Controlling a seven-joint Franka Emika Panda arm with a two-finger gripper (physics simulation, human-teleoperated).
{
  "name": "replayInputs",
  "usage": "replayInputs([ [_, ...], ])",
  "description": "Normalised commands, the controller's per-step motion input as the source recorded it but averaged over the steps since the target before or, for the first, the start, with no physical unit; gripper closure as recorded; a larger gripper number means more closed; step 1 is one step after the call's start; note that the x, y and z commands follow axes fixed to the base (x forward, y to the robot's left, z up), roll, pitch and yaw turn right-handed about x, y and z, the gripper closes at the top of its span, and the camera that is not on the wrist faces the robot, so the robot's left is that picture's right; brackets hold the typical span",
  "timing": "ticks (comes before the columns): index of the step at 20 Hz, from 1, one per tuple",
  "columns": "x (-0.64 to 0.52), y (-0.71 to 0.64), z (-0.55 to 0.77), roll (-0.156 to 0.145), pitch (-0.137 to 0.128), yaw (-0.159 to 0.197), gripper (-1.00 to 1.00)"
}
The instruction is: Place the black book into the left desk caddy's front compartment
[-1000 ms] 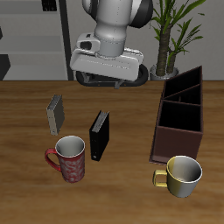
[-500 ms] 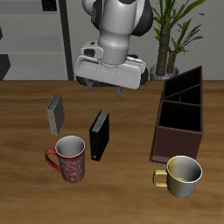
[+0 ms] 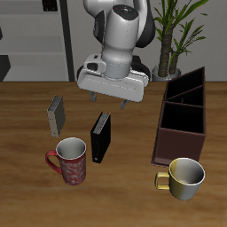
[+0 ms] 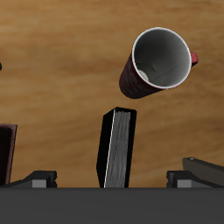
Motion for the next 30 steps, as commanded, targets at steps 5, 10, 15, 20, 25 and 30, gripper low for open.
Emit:
replayInputs([
  [5,0.09,-0.02,-0.25,0.011,0.028,-0.015,-1.0],
  [10,0.06,-0.06,-0.2,-0.004,0.022,-0.022,-1.0],
  [15,0.0,0.01,-0.17,-0.003,0.028,-0.013,-1.0],
  [20,-0.02,-0.01,-0.13,0.001,0.017,-0.011,-1.0],
  [25,-0.02,-0.06,-0.12,-0.015,0.022,-0.021,-1.0],
  [30,-0.01,-0.12,-0.13,-0.017,0.02,-0.015,-1.0],
])
